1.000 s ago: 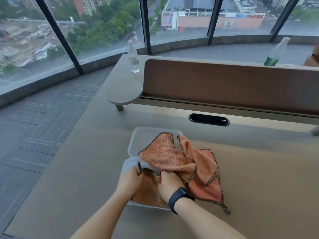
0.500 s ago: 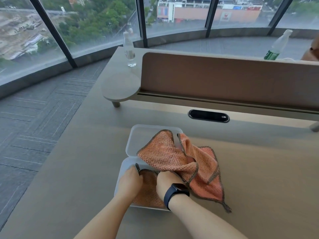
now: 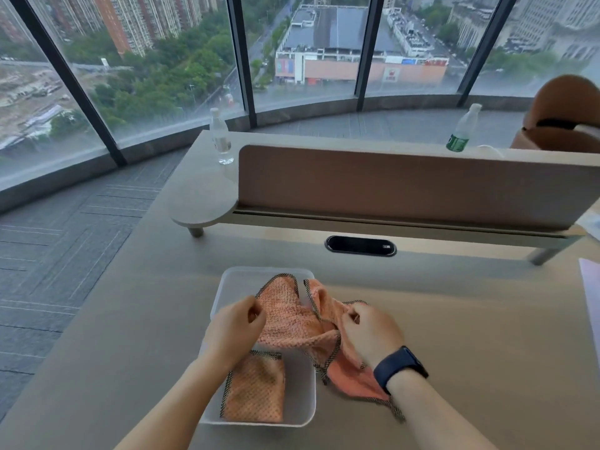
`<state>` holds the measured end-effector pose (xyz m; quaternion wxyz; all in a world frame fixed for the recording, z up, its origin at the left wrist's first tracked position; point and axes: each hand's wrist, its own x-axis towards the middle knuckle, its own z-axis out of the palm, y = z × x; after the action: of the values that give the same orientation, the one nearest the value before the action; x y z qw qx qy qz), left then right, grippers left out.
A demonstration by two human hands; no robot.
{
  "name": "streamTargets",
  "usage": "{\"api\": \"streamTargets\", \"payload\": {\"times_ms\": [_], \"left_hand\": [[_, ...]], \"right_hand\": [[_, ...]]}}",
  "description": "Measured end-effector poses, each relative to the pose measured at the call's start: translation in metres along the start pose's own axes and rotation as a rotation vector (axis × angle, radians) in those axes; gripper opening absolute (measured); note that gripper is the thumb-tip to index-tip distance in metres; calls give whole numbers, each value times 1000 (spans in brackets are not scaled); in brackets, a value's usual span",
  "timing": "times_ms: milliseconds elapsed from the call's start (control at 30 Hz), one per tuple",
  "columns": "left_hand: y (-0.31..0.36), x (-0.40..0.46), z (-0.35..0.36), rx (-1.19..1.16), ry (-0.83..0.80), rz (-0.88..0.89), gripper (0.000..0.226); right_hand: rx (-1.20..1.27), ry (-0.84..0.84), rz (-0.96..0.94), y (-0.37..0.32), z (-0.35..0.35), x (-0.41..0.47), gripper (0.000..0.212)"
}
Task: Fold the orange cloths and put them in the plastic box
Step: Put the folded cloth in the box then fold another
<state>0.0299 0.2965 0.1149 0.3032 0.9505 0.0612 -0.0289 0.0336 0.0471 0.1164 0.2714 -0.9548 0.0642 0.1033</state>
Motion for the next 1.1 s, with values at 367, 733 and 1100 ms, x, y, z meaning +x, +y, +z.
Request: {"api": "streamTargets", "payload": {"times_ms": [367, 733, 1100], "left_hand": [[56, -9, 71, 67, -175, 284, 40], [69, -5, 81, 104, -86, 280, 14], [137, 32, 97, 151, -154, 445, 35]], "right_hand": [[71, -84, -90, 27, 28, 17, 20], [44, 88, -133, 37, 47, 25, 42], [211, 301, -285, 78, -44, -3, 15]]}}
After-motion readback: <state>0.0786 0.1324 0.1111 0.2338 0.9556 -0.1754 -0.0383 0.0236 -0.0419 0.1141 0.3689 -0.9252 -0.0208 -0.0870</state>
